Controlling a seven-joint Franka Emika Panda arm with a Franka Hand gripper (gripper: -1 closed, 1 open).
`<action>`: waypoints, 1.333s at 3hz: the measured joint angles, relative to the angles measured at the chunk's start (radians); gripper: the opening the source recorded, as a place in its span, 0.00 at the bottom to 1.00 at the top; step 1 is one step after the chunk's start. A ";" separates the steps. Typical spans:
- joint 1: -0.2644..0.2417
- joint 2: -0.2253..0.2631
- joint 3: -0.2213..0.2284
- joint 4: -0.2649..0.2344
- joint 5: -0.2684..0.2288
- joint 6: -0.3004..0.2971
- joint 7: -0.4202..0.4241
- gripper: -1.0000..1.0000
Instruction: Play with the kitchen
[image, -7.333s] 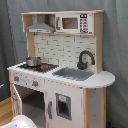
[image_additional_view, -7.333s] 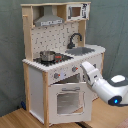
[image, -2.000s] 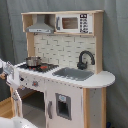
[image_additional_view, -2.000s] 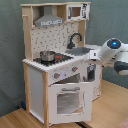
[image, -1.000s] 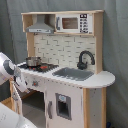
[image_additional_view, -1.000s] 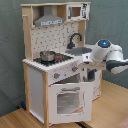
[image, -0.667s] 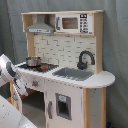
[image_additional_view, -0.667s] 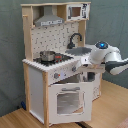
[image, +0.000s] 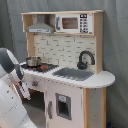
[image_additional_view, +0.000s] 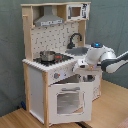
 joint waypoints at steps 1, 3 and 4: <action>-0.015 0.084 0.003 0.001 -0.003 0.050 -0.023 1.00; -0.050 0.207 0.003 0.034 -0.020 0.079 -0.117 1.00; -0.050 0.213 0.003 0.036 -0.022 0.079 -0.118 0.00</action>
